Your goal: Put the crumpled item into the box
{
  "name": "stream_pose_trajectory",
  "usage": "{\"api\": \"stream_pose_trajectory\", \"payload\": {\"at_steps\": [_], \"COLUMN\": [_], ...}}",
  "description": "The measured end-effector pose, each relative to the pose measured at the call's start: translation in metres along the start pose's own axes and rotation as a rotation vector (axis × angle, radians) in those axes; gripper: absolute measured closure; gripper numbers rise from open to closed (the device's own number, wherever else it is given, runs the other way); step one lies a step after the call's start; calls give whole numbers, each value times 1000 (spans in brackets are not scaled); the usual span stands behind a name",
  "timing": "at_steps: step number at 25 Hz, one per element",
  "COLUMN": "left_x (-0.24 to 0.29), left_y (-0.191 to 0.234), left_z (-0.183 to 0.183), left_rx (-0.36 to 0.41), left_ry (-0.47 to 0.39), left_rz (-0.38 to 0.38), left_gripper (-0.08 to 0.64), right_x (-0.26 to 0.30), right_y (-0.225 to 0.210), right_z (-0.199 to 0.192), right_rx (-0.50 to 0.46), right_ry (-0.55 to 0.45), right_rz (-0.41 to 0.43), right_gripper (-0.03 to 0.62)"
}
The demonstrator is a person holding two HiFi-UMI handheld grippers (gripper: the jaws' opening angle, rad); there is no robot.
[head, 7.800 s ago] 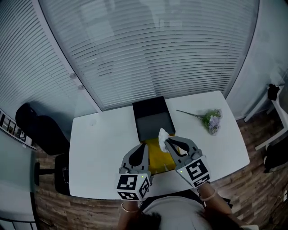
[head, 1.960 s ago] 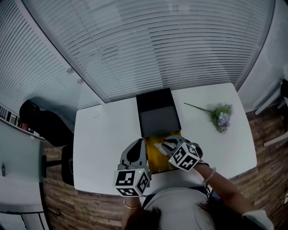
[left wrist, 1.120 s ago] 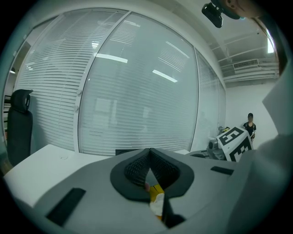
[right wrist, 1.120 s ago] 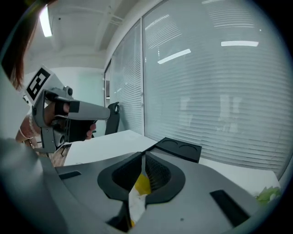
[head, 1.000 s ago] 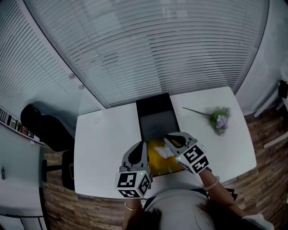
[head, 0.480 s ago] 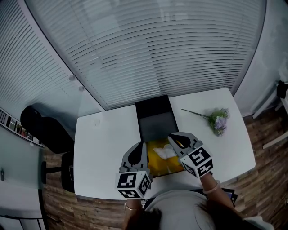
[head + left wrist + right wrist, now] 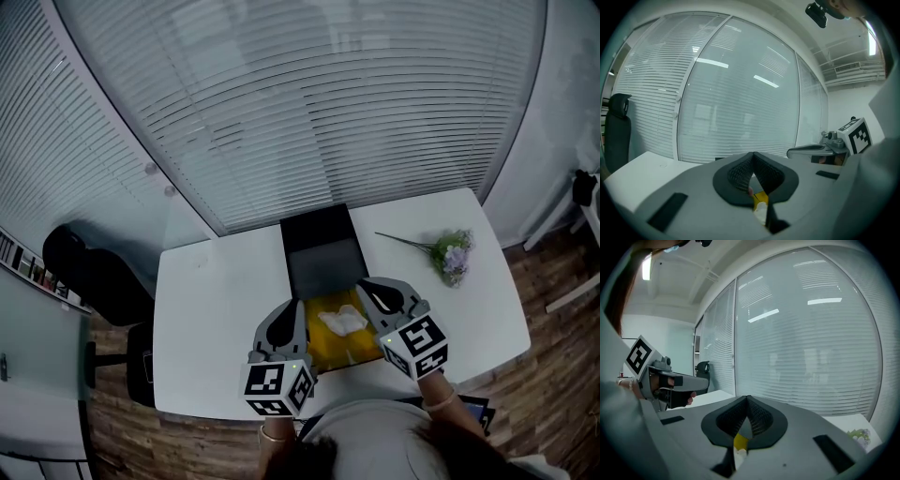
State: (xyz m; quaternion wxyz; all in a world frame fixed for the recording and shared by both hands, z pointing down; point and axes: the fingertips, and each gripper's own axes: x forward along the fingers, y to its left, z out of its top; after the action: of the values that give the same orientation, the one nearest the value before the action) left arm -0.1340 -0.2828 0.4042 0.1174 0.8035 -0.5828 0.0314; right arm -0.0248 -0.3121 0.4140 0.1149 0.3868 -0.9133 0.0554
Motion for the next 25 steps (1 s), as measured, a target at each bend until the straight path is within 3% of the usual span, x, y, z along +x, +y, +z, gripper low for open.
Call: {"api": "stream_pose_trajectory", "payload": {"at_steps": [25], "left_x": [1], "left_y": [-8], "left_z": [-6], "left_rx": [20], "left_ry": [28], "left_rz": [-22], "left_gripper": [545], "right_x": [-17], "right_y": [-8], "right_z": [11], "right_rx": [-7], "right_ry": [-52], "right_rz": [-65], "right_gripper": [566]}}
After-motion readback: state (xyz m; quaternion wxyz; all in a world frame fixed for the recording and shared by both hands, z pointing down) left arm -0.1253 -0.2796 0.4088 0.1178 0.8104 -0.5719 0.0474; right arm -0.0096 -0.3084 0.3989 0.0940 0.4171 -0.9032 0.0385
